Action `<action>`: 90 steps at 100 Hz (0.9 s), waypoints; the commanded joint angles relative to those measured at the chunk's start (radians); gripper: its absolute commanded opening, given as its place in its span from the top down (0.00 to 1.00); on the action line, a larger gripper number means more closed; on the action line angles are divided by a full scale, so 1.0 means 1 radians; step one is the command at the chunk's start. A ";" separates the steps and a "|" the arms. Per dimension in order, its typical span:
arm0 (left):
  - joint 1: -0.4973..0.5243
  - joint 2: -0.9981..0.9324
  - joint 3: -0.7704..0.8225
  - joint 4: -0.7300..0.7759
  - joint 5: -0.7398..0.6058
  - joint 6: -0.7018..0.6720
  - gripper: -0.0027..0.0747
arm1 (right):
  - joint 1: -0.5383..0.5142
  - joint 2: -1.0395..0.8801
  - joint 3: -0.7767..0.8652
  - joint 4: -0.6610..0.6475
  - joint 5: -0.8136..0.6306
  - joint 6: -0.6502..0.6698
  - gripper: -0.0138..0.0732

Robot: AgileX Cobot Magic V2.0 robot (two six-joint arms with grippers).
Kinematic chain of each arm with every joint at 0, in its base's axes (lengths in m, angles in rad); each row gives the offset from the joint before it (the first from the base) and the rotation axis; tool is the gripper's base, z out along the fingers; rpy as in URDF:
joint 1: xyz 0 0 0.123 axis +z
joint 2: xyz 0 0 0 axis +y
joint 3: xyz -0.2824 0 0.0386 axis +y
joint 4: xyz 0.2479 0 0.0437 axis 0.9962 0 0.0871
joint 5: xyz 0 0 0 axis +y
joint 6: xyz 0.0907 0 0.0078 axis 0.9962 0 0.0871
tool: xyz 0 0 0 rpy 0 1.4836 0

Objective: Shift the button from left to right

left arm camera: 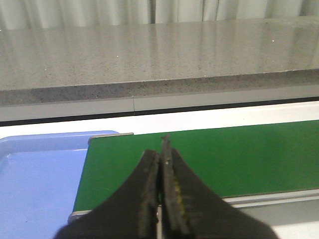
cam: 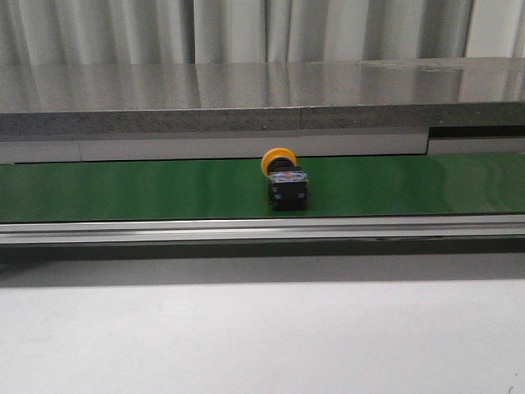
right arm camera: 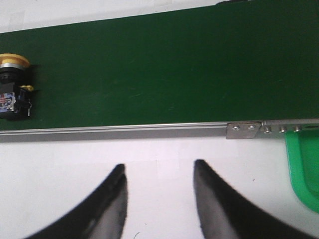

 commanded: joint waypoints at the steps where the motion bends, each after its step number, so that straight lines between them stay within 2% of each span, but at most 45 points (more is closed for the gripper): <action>1: -0.008 0.006 -0.029 -0.013 -0.082 -0.002 0.99 | -0.002 -0.008 -0.037 0.017 -0.054 -0.002 0.25; 9: -0.008 0.006 -0.029 -0.013 -0.082 -0.002 0.99 | -0.002 -0.008 -0.037 0.017 -0.076 -0.002 0.19; 32: -0.008 0.006 -0.029 -0.013 -0.082 -0.002 0.99 | 0.000 -0.008 -0.037 0.017 -0.143 -0.006 0.20; 49: -0.008 0.006 -0.029 -0.013 -0.082 -0.002 0.99 | 0.040 0.020 -0.037 0.017 -0.174 -0.082 0.20; 58: -0.008 0.006 -0.029 -0.013 -0.082 -0.002 0.99 | 0.078 0.061 -0.037 0.017 -0.188 -0.117 0.20; 90: -0.008 0.006 -0.029 -0.013 -0.082 -0.002 0.99 | 0.190 0.286 -0.064 0.017 -0.258 -0.117 0.20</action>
